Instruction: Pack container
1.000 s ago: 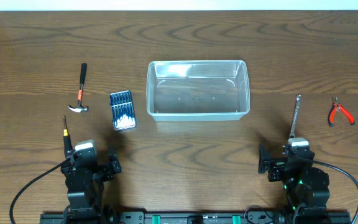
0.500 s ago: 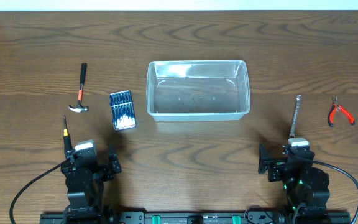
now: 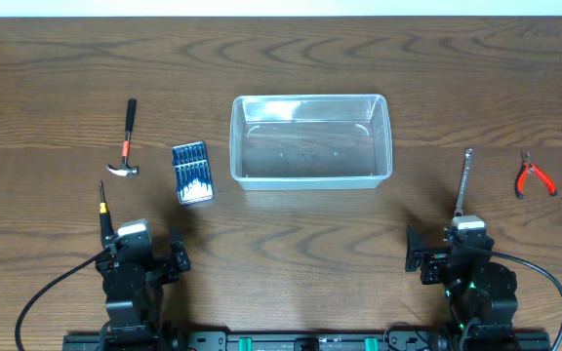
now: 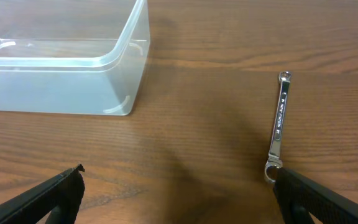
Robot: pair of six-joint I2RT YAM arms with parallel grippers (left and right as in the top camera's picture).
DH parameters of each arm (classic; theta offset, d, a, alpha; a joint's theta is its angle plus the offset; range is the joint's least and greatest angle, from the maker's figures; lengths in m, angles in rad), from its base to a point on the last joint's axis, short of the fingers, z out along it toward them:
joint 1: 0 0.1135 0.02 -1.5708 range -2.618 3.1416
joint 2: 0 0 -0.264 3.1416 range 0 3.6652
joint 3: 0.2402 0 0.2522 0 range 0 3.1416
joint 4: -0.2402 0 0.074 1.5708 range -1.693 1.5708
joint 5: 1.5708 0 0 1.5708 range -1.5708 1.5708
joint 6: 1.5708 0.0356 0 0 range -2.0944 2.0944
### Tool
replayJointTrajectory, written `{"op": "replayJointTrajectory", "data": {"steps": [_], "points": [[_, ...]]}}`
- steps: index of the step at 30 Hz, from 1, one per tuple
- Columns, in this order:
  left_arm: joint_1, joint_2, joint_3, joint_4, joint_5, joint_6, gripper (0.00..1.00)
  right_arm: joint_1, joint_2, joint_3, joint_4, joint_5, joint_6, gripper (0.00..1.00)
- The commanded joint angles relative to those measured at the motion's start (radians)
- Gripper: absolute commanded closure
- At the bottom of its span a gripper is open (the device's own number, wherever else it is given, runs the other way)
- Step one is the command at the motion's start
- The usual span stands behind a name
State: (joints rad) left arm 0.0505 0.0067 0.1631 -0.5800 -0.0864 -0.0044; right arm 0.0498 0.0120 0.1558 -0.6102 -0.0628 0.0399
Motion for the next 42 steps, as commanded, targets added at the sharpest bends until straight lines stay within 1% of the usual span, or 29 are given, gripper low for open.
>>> {"op": "replayJointTrajectory", "data": {"steps": [1, 39, 41, 42], "points": [[-0.002, -0.001, -0.010, -0.010, -0.031, -0.012, 0.02, -0.005, -0.005, -0.001, -0.010, 0.007, 0.004, 0.01], [-0.002, -0.001, -0.010, -0.005, -0.031, -0.012, 0.01, -0.005, -0.005, -0.001, -0.006, 0.003, 0.005, 0.01], [-0.002, -0.001, -0.010, 0.010, -0.031, -0.013, 0.02, -0.005, -0.005, -0.001, 0.014, 0.003, 0.026, 0.01], [-0.002, -0.001, -0.010, 0.022, -0.029, -0.021, 0.01, -0.005, -0.005, -0.001, 0.028, 0.003, 0.059, 0.01]]}}
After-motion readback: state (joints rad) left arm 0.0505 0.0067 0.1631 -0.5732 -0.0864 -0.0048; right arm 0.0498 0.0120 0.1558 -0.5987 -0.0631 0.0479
